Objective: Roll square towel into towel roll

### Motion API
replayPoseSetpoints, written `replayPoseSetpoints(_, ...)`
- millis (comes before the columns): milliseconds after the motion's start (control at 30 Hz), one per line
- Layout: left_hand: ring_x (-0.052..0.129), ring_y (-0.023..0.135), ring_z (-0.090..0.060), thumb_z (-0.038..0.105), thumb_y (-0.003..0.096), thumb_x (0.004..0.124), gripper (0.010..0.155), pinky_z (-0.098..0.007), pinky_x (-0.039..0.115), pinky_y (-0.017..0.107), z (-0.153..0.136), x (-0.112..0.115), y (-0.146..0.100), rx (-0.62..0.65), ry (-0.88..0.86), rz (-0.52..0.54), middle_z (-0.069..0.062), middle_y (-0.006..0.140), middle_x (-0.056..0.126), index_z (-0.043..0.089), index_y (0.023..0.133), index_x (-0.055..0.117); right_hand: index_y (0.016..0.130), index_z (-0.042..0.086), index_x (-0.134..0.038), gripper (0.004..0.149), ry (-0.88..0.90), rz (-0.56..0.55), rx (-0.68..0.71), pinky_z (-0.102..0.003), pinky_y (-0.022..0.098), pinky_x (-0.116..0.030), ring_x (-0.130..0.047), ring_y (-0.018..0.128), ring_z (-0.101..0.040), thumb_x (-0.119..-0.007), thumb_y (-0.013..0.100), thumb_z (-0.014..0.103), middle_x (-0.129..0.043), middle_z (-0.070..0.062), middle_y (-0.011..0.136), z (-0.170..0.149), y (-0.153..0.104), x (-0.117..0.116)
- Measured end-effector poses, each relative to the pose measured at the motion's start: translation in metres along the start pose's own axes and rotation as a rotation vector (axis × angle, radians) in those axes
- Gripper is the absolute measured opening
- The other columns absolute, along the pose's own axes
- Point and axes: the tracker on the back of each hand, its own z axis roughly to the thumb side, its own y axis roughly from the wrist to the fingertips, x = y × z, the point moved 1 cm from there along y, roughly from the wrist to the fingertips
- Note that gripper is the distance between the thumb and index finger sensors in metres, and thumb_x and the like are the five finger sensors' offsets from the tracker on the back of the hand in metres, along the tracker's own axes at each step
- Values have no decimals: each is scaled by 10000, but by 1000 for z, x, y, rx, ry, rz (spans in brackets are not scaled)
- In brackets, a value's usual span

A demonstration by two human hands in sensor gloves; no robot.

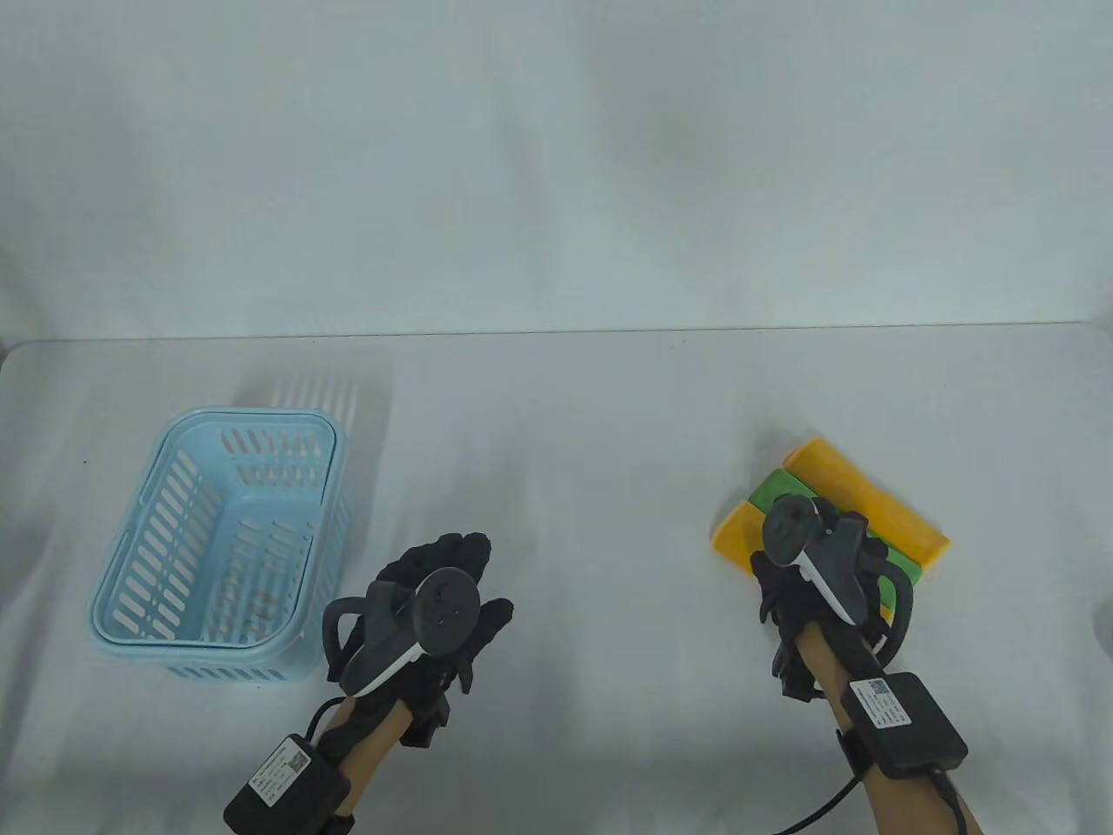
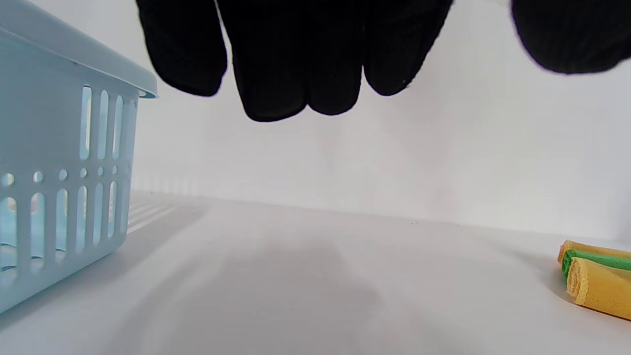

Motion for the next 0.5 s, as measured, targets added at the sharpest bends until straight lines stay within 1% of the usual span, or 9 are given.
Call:
replayPoseSetpoints(100, 771, 992, -346, 636, 337, 723, 803, -571, 655, 714, 1, 0, 0, 0, 4, 0, -33, 1111, 671, 299, 1056, 598, 990, 410, -410, 749, 52, -23, 67, -624, 744, -415, -434, 1070, -342, -717, 329, 582, -433, 63, 1118, 13, -12, 12)
replayPoseSetpoints(200, 740, 1014, -357, 639, 337, 719, 813, -579, 641, 721, 1, 1, -1, 0, 3, 5, -40, 1130, 638, 303, 1063, 581, 993, 413, -395, 756, 139, -51, 157, -634, 746, -392, -408, 1079, -345, -711, 329, 591, -412, 63, 1126, 34, -32, 24)
replayPoseSetpoints(267, 700, 1035, -366, 642, 337, 716, 823, -584, 625, 728, 2, 1, -1, 2, 5, 9, -43, 1148, 593, 305, 1071, 558, 995, 418, -375, 766, 183, -62, 207, -640, 749, -361, -349, 1092, -347, -706, 329, 599, -377, 67, 1132, 47, -42, 28)
replayPoseSetpoints(367, 637, 1064, -383, 647, 337, 710, 842, -601, 588, 742, 3, 1, -2, 3, 13, 17, -49, 1168, 534, 305, 1082, 520, 996, 429, -341, 780, 227, -77, 271, -649, 749, -303, -263, 1100, -351, -702, 328, 610, -319, 75, 1140, 65, -56, 28)
replayPoseSetpoints(500, 551, 1092, -403, 656, 336, 702, 867, -621, 535, 757, 6, 2, -4, 2, 25, 29, -56, 1189, 452, 312, 1095, 465, 994, 452, -286, 807, 246, -86, 361, -662, 741, -228, -160, 1102, -350, -693, 322, 636, -243, 90, 1145, 85, -74, 19)
